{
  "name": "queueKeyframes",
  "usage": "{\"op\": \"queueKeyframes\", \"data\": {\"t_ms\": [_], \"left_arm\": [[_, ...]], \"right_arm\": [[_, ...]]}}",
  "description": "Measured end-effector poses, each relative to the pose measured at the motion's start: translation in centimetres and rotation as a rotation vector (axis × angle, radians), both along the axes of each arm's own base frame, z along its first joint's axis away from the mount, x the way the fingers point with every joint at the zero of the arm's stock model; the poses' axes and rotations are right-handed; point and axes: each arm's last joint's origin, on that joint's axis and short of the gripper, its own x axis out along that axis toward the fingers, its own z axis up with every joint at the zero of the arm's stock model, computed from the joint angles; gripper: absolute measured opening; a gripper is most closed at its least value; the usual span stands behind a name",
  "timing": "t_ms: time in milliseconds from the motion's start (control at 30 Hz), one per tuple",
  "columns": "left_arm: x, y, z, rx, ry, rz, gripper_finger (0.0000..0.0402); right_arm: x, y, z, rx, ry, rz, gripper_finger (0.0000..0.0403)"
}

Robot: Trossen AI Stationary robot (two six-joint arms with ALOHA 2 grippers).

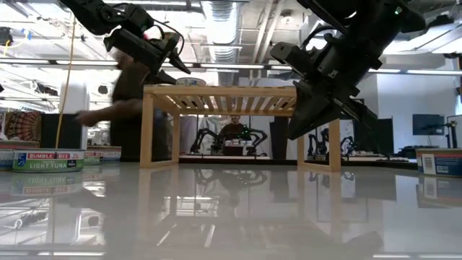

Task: Stack canned seafood by type on shelf
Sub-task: Move the green tuna can to the center of the table

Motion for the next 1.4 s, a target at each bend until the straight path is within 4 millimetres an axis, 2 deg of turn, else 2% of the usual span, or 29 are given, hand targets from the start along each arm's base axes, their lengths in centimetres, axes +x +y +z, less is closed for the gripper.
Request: {"op": "queueKeyframes", "data": {"t_ms": [200,500,733,867,1100,1267,1400], "left_arm": [[-0.1,0.2,0.7,0.044,-0.046,0.010,0.0215],[-0.8,0.3,0.8,-0.006,-0.070,0.029,0.0215],[-2.1,-1.3,2.4,0.029,-0.067,0.028,0.0215],[-3.1,-3.0,3.7,0.079,-0.047,0.024,0.0215],[-3.8,-7.8,5.5,0.202,-0.022,0.074,0.0215],[-3.3,-11.4,4.7,0.162,-0.031,0.050,0.0215],[-2.1,-14.2,2.9,0.102,-0.036,0.052,0.0215]], "right_arm": [[0.0,0.0,0.0,-0.001,0.005,0.000,0.0031],[-0.1,0.0,-0.1,-0.004,0.014,0.000,0.0031],[-0.2,0.0,-0.1,-0.007,0.027,0.000,0.0031],[-0.2,0.0,-0.1,-0.007,0.026,0.000,0.0031],[-0.4,-0.1,-0.3,-0.014,0.053,0.000,0.0031],[-0.9,-0.1,-0.6,-0.007,0.112,0.016,0.0031],[-1.2,-0.1,-0.7,0.017,0.156,0.036,0.0031]]}}
